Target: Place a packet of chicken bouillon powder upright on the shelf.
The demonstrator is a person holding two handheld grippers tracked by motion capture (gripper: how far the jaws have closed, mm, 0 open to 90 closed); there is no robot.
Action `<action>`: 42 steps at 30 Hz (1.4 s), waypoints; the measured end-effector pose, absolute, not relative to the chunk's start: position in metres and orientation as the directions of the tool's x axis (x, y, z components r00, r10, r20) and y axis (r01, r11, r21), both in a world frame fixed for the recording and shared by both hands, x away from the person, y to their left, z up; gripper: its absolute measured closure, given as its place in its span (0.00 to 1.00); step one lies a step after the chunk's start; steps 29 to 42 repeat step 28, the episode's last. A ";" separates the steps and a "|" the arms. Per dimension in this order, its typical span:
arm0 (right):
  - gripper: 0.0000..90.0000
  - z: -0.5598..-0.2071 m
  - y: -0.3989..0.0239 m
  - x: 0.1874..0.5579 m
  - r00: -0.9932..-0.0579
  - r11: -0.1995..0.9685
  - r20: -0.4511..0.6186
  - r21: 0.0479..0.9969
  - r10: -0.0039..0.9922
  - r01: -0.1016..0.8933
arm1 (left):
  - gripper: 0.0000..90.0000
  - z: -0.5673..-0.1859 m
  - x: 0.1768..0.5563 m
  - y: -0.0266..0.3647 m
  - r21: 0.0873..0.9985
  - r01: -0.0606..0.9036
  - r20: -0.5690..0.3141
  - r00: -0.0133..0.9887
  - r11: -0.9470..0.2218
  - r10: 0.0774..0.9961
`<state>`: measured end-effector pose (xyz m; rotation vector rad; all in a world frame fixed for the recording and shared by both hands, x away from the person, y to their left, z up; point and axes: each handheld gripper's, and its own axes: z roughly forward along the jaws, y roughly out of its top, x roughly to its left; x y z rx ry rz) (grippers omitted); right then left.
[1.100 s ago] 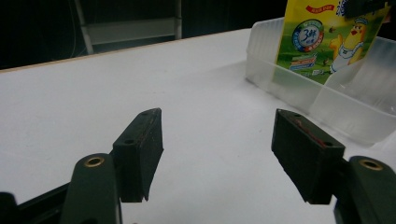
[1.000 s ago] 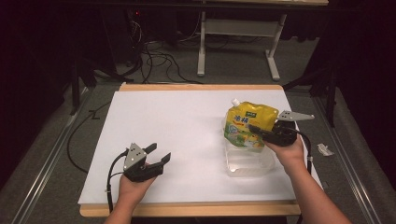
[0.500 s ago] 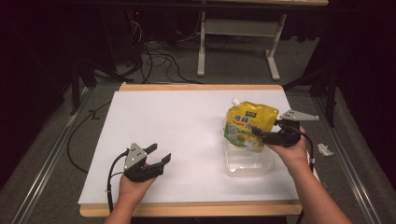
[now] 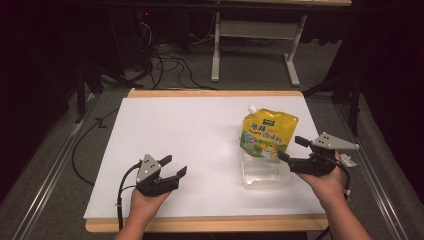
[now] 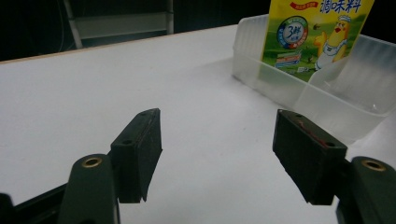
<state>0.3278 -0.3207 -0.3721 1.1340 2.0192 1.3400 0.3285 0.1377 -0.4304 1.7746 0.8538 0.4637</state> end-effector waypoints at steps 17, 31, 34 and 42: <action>0.18 -0.395 -0.231 0.305 -0.699 0.230 0.091 0.907 0.709 0.351 | 0.34 -0.435 0.322 0.122 0.905 0.335 -0.035 0.674 -0.263 0.737; 0.17 -0.402 -0.256 0.298 -0.673 0.204 0.104 0.909 0.732 0.363 | 0.24 -0.422 0.312 0.119 0.913 0.286 0.030 0.662 -0.290 0.749; 0.17 -0.402 -0.256 0.298 -0.673 0.204 0.104 0.909 0.732 0.363 | 0.24 -0.422 0.312 0.119 0.913 0.286 0.030 0.662 -0.290 0.749; 0.17 -0.402 -0.256 0.298 -0.673 0.204 0.104 0.909 0.732 0.363 | 0.24 -0.422 0.312 0.119 0.913 0.286 0.030 0.662 -0.290 0.749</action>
